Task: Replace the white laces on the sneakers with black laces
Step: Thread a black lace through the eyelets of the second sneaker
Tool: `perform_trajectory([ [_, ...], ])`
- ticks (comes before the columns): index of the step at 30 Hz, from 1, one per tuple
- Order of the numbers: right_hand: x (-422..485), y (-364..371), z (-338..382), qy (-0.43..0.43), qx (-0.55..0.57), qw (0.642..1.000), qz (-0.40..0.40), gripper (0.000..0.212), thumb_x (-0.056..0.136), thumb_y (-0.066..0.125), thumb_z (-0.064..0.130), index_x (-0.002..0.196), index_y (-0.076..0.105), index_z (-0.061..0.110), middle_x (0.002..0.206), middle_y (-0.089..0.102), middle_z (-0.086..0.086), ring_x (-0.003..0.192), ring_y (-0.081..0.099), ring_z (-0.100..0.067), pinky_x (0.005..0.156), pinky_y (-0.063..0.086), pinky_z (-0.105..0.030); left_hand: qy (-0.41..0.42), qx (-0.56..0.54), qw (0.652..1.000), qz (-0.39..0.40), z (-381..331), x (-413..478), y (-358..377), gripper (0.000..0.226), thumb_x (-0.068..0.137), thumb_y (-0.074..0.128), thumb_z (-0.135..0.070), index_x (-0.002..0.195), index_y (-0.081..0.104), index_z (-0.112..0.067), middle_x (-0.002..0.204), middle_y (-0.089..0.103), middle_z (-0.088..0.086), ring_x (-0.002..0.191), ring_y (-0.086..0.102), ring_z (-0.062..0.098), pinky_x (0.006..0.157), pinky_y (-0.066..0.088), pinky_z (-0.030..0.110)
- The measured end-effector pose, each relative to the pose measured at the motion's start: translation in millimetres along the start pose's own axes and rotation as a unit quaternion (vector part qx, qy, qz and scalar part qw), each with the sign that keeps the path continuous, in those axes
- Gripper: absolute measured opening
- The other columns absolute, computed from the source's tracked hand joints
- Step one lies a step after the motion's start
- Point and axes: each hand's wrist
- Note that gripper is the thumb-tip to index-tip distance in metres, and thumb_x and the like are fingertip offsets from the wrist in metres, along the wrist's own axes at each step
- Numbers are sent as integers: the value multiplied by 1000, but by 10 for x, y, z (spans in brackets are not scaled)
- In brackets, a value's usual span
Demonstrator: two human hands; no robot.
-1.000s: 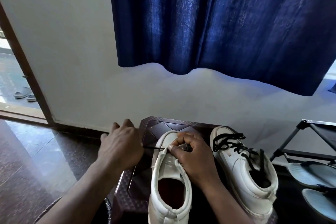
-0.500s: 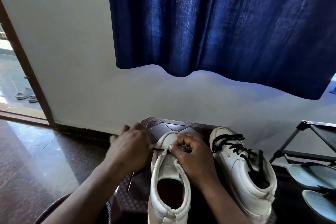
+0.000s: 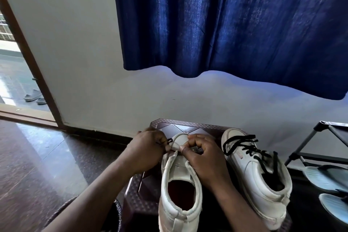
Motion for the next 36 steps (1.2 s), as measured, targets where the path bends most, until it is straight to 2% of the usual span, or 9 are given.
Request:
perform_trajectory([
  [3, -6, -5, -6, 2, 10, 1000, 4, 12, 82, 83, 19, 74, 76, 25, 104, 64, 20, 97, 59, 12, 81, 46, -10, -129, 78, 985, -78, -19, -40, -127, 11, 87, 66, -32, 80, 71, -24, 95, 65, -6, 93, 58, 26, 83, 47, 35],
  [7, -5, -6, -5, -4, 0, 1000, 3, 13, 83, 82, 21, 73, 75, 26, 105, 64, 21, 99, 58, 12, 83, 45, -9, -89, 154, 973, -147, 22, -75, -211, 12, 88, 63, -35, 99, 65, -30, 106, 57, -11, 108, 52, 23, 90, 44, 42],
  [10, 11, 3, -9, -13, -17, 1000, -5, 12, 84, 82, 21, 75, 76, 25, 104, 65, 20, 101, 55, 16, 79, 34, 1, 29, 37, 996, -80, 12, -67, -103, 25, 85, 77, -31, 106, 66, -35, 107, 60, -13, 102, 55, 16, 85, 44, 33],
  [14, 18, 4, -8, -19, -28, 999, -7, 9, 87, 79, 19, 79, 75, 22, 102, 64, 22, 98, 53, 20, 82, 32, 3, 90, -28, 996, 1, -15, -46, 46, 11, 86, 82, -32, 84, 72, -37, 93, 62, -15, 92, 59, 4, 82, 43, 27],
  [20, 13, 5, -35, -10, 2, 1000, -4, 8, 92, 75, 22, 85, 73, 26, 101, 65, 22, 96, 61, 3, 90, 54, -31, 34, 116, 993, 10, 50, -11, 12, 20, 91, 66, -50, 77, 61, -38, 98, 55, -18, 106, 53, 16, 90, 48, 42],
  [23, 12, -24, -19, -21, -14, 1000, 2, 12, 95, 72, 23, 85, 69, 29, 98, 67, 18, 95, 59, 6, 84, 46, -17, -6, 172, 985, -15, 131, 1, -33, 14, 96, 60, -39, 89, 61, -27, 99, 55, -16, 111, 51, 17, 87, 41, 43],
  [25, 31, -72, -26, -26, -45, 999, 4, 9, 98, 69, 26, 89, 67, 29, 100, 68, 13, 92, 61, 2, 78, 39, -9, -2, 162, 987, -20, 114, -11, -54, 13, 97, 59, -36, 88, 57, -28, 94, 58, -16, 107, 54, 17, 84, 39, 41],
  [30, 55, -218, -79, -8, -127, 992, 14, 9, 102, 62, 34, 97, 61, 26, 101, 69, 2, 95, 66, -19, 82, 47, -33, 60, -25, 997, 43, -54, -78, -65, 16, 90, 79, -39, 89, 68, -28, 88, 68, -11, 81, 62, 6, 78, 50, 29],
  [36, -29, -262, 66, 36, -202, 976, 76, 24, 106, 50, 44, 98, 52, 21, 101, 73, -8, 104, 64, -35, 74, 35, -40, 73, 31, 996, 49, -57, -53, -48, 21, 95, 72, -33, 79, 58, -33, 92, 62, -13, 85, 59, 5, 76, 47, 27],
])
Point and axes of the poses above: each hand's wrist, its own x-axis towards the middle knuckle, its own y-axis out of the palm, z = x × y
